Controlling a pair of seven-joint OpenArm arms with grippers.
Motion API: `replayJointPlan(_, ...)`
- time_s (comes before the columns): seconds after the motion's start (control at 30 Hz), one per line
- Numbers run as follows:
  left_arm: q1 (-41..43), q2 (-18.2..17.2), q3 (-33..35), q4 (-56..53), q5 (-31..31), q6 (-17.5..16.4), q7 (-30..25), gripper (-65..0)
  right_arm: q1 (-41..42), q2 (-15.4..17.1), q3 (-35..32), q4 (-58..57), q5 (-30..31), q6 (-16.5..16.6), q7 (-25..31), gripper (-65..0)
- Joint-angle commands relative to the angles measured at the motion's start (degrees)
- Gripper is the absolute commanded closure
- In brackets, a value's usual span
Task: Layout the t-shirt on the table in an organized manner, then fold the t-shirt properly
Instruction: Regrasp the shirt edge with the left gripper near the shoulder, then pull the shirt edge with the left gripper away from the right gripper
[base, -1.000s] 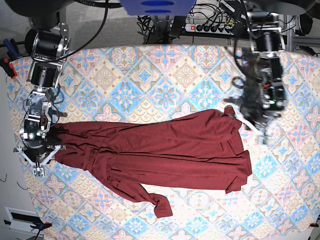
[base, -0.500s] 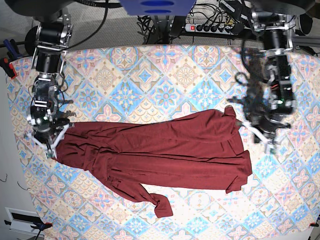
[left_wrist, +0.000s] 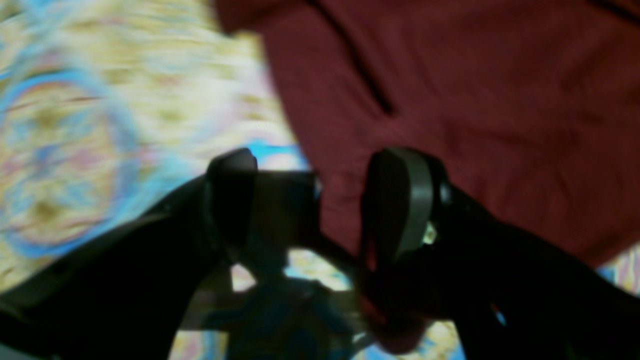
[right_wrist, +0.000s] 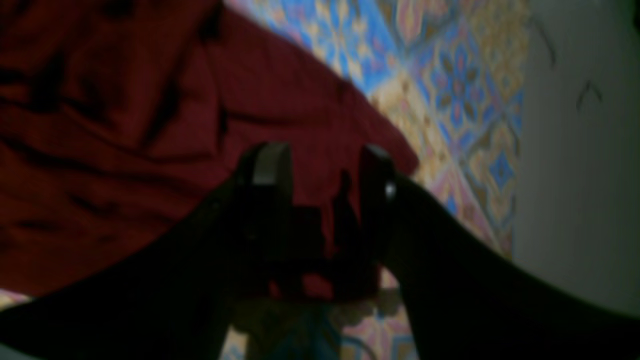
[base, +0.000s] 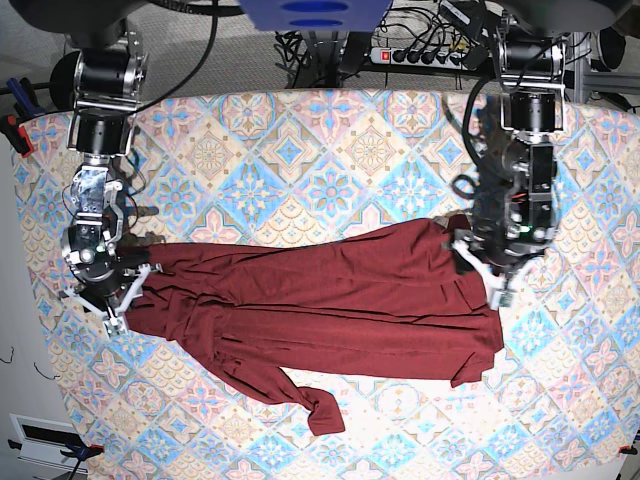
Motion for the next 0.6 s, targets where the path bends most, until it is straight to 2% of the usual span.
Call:
replayJointPlan(0.0,-1.3,-1.1,0.4,1.0,-0.2,0.2,-1.3,-37.6,1.2,1.0,0.4,1.0,0.2,-0.2,0.7,-21.8)
replayJointPlan(0.07,-1.1,-1.3,2.1,1.0,-0.2,0.2,-1.0,-33.9,1.2,1.0,0.4,1.0,0.2,-0.2,0.7,-21.8)
replayJointPlan(0.17,-1.0,-1.4,3.9,1.1,-0.2,0.2,-1.0,-21.0,1.2,1.0,0.4,0.5,0.2,-0.2,0.7,-21.8)
replayJointPlan(0.33,0.2,-3.9,4.0,1.4,-0.3,0.2,-1.5,-1.2,1.2,1.0,0.3,0.4,0.2,-0.2,0.7,-21.8)
replayJointPlan(0.57,1.6,-7.1,3.5,5.7,-0.7,0.2,-1.5,0.0,1.4,1.0,0.3,0.3,0.2,-0.2,0.7,-21.8)
